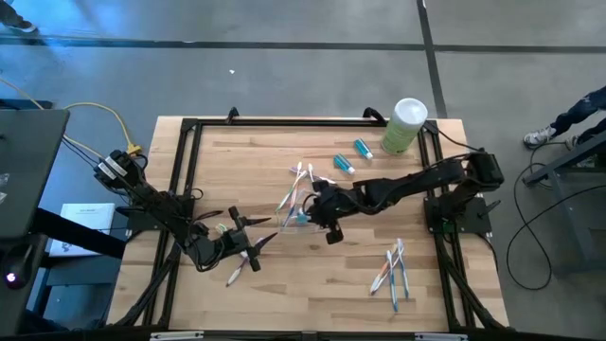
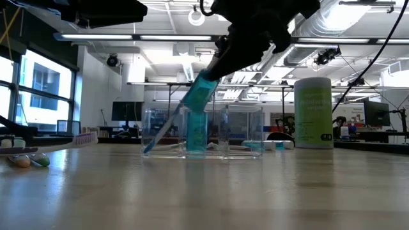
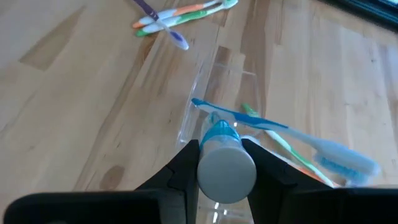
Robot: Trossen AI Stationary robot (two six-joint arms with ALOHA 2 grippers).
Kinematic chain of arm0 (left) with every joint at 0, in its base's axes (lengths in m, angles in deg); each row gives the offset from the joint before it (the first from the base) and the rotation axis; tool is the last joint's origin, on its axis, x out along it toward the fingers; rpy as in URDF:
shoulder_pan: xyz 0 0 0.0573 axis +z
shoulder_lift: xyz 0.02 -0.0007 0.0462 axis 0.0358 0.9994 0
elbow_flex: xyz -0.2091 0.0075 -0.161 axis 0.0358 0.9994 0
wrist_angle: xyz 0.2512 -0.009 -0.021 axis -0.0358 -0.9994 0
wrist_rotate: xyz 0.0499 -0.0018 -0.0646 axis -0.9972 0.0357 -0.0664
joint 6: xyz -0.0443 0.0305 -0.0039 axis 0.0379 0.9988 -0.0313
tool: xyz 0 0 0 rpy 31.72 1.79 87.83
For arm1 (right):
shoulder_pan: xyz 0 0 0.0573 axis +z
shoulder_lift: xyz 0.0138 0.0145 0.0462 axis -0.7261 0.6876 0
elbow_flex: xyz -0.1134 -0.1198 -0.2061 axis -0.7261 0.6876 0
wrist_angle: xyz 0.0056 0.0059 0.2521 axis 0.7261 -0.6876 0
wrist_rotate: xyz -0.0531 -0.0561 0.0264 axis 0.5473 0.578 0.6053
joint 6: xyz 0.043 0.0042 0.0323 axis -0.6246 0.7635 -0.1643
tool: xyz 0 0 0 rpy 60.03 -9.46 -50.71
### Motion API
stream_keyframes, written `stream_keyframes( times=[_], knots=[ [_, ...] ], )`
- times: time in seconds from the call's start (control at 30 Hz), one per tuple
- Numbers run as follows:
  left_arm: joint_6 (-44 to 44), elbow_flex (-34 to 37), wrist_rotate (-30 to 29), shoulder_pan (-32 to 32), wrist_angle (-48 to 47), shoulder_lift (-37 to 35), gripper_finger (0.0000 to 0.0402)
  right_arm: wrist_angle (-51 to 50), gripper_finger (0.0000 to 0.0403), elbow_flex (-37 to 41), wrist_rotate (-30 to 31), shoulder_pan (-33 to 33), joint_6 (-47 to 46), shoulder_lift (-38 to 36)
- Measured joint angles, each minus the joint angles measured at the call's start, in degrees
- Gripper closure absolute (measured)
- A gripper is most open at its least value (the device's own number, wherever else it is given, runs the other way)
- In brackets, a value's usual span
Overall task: Pick & Place toothbrushing station
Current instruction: Put the mouthwash into the center of the transparent organizer
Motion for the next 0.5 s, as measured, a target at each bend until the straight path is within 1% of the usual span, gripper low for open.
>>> stream_keyframes(
  times=[0.1,0.2,0.33,0.5],
  knots=[
    [0.01,0.0,-0.15,0.02,-0.01,0.0,0.0201,-3.5,0.0314,-3.99,0.4,0.26,1.17,3.35],
    [0.02,0.0,-0.2,0.02,0.01,0.0,0.0201,-8.58,0.0314,-7.55,2.9,0.48,1.28,7.56],
    [0.2,0.0,-0.53,0.0,-0.01,0.0,0.0201,-11.29,0.0314,-11.43,2.34,0.46,1.11,11.18],
    [0.12,0.0,-0.53,-0.09,-0.58,0.01,0.0201,-12.15,0.0313,-13.55,0.98,0.46,1.22,13.77]
  ],
)
